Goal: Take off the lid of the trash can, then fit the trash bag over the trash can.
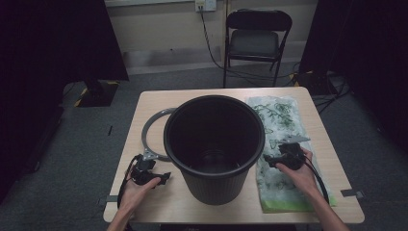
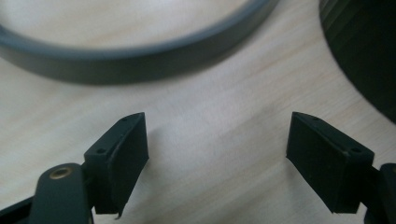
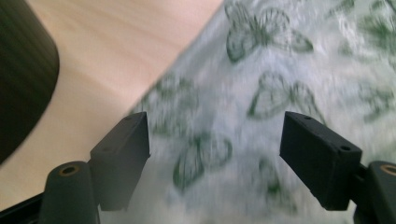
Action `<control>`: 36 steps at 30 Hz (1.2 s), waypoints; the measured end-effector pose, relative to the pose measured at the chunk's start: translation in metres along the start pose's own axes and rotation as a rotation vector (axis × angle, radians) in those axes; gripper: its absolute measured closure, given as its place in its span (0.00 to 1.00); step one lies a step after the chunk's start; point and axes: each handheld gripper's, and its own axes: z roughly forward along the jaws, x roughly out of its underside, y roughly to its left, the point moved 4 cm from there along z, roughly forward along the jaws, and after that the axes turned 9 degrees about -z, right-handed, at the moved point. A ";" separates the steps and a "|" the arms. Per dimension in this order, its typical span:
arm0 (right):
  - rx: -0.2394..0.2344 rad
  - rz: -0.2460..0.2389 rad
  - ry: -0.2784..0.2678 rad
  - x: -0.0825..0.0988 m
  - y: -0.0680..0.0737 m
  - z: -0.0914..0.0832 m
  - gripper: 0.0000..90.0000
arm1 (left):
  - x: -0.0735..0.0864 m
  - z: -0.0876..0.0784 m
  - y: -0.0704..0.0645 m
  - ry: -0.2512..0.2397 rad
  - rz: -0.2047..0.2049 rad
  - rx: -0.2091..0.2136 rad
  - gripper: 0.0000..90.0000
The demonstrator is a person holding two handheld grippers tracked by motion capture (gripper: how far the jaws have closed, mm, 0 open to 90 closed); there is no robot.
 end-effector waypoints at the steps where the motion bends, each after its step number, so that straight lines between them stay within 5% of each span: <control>1: -0.010 -0.005 0.008 -0.007 -0.001 0.004 0.25 | 0.001 0.000 0.000 0.002 0.033 -0.011 0.21; 5: -0.022 -0.007 0.026 -0.031 -0.007 0.021 0.24 | 0.002 0.002 -0.001 -0.031 0.015 -0.014 0.19; 7: -0.030 -0.001 0.034 -0.042 -0.010 0.031 0.24 | 0.004 0.006 -0.001 -0.107 0.023 -0.008 0.14; 11: -0.024 0.009 0.053 -0.056 -0.016 0.048 0.24 | 0.006 0.007 -0.001 -0.132 0.019 -0.005 0.12; 13: -0.007 0.054 0.070 -0.067 -0.026 0.065 0.24 | 0.007 0.011 0.001 -0.167 0.033 0.006 0.08; 15: -0.016 0.102 0.062 -0.070 -0.032 0.071 0.27 | 0.006 0.011 0.001 -0.166 0.033 0.013 0.07; 19: -0.002 0.107 0.121 -0.073 -0.035 0.082 0.26 | 0.006 0.011 0.002 -0.166 0.037 0.014 0.07; 24: 0.047 0.079 0.138 -0.074 -0.034 0.088 0.35 | 0.006 0.012 0.002 -0.168 0.037 0.014 0.06; 32: 0.063 0.088 0.182 -0.067 -0.036 0.094 0.42 | 0.005 0.012 0.002 -0.167 0.042 0.014 0.06; 36: 0.056 0.086 0.194 -0.069 -0.035 0.092 0.58 | 0.005 0.012 0.003 -0.161 0.049 0.013 0.05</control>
